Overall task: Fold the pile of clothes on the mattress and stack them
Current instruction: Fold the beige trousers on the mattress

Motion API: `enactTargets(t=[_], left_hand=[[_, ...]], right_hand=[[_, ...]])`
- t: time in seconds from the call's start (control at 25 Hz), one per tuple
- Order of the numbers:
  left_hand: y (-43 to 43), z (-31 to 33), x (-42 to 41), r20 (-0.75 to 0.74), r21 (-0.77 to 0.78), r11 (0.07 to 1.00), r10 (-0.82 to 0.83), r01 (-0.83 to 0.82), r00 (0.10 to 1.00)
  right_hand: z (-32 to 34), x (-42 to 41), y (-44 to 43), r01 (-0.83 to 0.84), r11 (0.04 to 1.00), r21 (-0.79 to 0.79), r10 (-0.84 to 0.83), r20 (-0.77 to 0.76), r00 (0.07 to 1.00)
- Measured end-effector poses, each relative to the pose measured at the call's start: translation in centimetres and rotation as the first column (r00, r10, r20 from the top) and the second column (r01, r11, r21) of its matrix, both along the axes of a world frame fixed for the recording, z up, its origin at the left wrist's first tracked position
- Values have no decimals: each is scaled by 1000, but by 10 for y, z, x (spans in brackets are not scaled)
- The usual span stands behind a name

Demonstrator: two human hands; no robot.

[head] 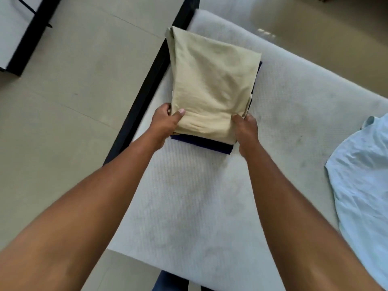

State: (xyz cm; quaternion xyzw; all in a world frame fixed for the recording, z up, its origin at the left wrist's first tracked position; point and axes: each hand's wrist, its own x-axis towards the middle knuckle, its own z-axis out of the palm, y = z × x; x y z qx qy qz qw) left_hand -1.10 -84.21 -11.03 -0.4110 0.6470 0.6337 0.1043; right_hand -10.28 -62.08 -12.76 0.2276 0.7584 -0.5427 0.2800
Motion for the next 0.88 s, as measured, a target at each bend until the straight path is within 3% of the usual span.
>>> enactTargets(t=[0.08, 0.24, 0.32, 0.44, 0.56, 0.72, 0.8, 0.88], left_hand=[[1, -6, 16, -62, -78, 996, -46, 41, 997], [-4, -21, 23, -12, -166, 967, -196, 191, 981], [-2, -22, 16, -28, -243, 953, -194, 182, 981], [5, -20, 18, -100, -293, 947, -170, 134, 980], [5, -25, 24, -73, -302, 945, -151, 122, 986], [11, -24, 35, -10, -159, 982, 101, -102, 995], [18, -19, 45, 120, -80, 965, 257, -249, 959], [27, -7, 59, 279, -26, 949, 310, -316, 909]], right_hand=[[5, 19, 3, 26, 999, 25, -24, -65, 998], [-5, 27, 8, -21, 992, 123, 22, -13, 1000], [-6, 15, 4, 16, 988, 151, -14, -18, 1000], [-8, 19, 3, 65, 982, 175, -37, -161, 986], [-17, 29, 10, -22, 985, 173, 39, -94, 995], [-8, 26, 20, -157, 969, 190, 157, 15, 988], [1, 38, 31, -224, 950, 216, 208, 93, 974], [8, 59, 46, -283, 933, 220, 247, 176, 953]])
